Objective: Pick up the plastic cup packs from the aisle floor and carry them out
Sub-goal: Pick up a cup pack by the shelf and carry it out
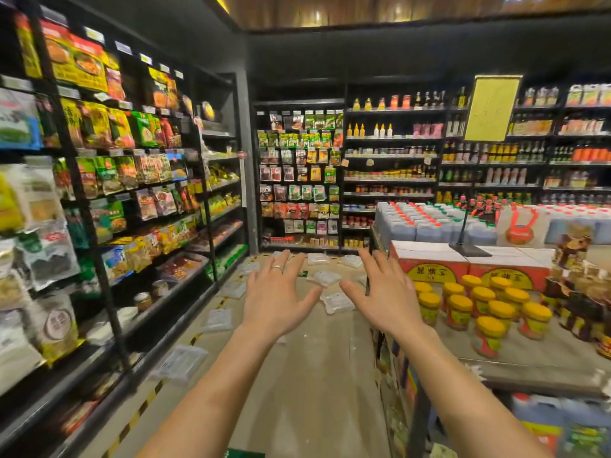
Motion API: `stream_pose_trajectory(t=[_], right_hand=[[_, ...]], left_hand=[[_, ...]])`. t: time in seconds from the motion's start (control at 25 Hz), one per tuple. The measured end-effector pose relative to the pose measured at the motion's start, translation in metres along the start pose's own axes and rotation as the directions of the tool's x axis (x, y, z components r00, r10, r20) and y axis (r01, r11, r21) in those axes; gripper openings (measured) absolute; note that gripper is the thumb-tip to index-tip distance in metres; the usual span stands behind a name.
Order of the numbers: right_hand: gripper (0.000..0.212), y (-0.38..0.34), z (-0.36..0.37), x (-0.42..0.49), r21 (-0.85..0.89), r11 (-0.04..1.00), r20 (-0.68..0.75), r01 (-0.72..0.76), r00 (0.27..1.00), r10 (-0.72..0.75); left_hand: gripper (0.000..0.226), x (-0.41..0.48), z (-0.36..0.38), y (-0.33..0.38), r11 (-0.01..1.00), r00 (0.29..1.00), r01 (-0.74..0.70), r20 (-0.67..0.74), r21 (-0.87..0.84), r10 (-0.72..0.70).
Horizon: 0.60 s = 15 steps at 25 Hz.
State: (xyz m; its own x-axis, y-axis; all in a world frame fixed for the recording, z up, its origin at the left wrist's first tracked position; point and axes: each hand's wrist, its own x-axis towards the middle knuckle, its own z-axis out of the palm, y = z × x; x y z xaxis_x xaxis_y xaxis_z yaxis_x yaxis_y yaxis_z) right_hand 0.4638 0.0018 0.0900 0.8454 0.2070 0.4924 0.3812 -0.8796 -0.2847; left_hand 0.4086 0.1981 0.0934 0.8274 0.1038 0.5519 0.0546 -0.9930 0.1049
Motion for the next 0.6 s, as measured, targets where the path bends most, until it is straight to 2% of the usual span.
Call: stream_pose_trajectory(t=[0.32,0.6], right_hand=[[0.075,-0.005,0.084,0.102,0.006,1.0,0.054,0.016,0.998,-0.016],[0.077,-0.057,0.182,0.214,-0.026,1.0,0.069,0.006,0.998,-0.004]], left_hand=[[0.076,0.092,0.079,-0.055,0.998,0.997,0.063,0.045,-0.024,-0.062],[0.075,0.19,0.148,-0.169,0.997,0.997,0.06,0.061,-0.054,-0.056]])
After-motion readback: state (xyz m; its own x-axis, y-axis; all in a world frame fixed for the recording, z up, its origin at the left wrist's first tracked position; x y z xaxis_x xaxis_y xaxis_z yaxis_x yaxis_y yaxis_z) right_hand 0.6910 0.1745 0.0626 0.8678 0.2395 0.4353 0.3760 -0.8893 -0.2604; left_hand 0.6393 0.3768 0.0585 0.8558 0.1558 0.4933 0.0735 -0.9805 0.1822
